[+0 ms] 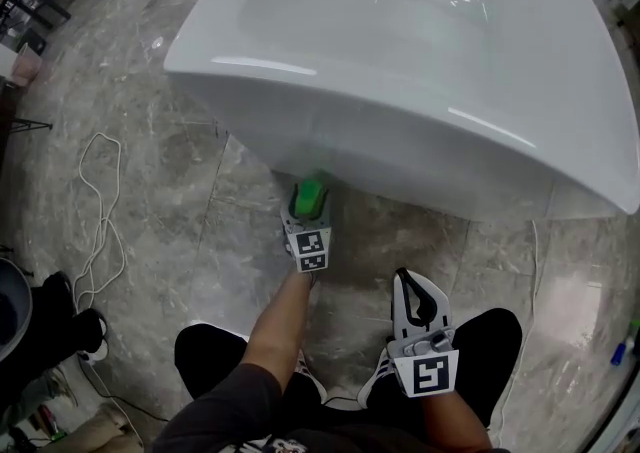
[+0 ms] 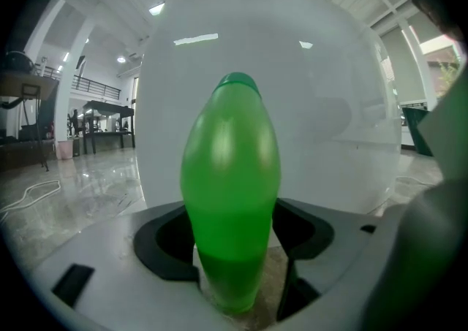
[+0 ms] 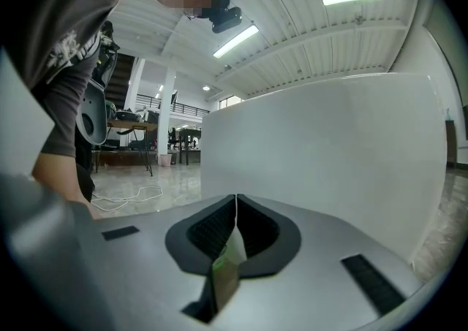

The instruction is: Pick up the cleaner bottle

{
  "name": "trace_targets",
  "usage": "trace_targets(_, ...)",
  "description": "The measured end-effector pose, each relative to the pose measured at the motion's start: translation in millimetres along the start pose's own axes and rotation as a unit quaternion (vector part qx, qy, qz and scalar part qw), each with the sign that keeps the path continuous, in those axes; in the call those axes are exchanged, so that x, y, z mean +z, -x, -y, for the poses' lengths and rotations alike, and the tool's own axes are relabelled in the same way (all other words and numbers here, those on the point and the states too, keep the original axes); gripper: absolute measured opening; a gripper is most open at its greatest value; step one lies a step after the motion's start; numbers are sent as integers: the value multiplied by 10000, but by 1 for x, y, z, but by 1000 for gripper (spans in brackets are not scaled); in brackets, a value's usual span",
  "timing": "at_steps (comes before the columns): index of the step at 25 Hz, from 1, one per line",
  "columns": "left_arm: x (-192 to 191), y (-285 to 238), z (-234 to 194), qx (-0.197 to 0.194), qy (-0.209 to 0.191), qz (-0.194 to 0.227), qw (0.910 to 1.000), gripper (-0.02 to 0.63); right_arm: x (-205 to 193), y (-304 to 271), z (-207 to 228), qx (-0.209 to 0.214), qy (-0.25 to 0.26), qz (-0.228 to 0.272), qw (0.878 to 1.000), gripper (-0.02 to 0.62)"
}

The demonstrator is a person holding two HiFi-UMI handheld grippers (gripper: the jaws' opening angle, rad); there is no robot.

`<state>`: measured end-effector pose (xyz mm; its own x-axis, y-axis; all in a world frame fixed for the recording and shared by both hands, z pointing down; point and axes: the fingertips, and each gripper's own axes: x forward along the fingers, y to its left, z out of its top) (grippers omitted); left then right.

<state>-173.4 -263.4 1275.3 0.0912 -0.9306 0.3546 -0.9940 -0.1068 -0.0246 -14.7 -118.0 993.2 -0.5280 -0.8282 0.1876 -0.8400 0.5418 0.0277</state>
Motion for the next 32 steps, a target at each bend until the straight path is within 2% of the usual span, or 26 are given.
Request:
trace_targets(2,0,-3,0,24,-8,45,10000,310,-3,0,1,3,-4,-23,10000,18)
trace_targets(7,1,-10,-1,138,-22,43,9999,193,-9,-2,1,55,23,-24,10000,17)
trace_targets(14,6,-6,-1,84,102,-64,9999,186,-12,-1,4,46,45,-96,9999,17)
trace_targets(17,26,0,-1,67,201,42,9998,186,-1,-2,1,123,68,113,9998,17)
trace_targets(20,59,10,0,64,163,255,9995,186,10,-4,-5,234,108,198,9995,17)
trace_targets(22,82,21,-4,91,210,317,9992,186,23,-7,-7,288,-118,192,9993,17)
trace_targets(25,129,46,-4,62,304,336,9990,184,62,-4,0,270,-411,194,9986,17)
trace_targets(29,216,92,-6,23,282,385,9989,183,134,13,7,82,-374,116,9992,17)
trace_targets(32,304,134,-9,60,349,543,9979,183,200,28,17,-83,-329,21,9994,17)
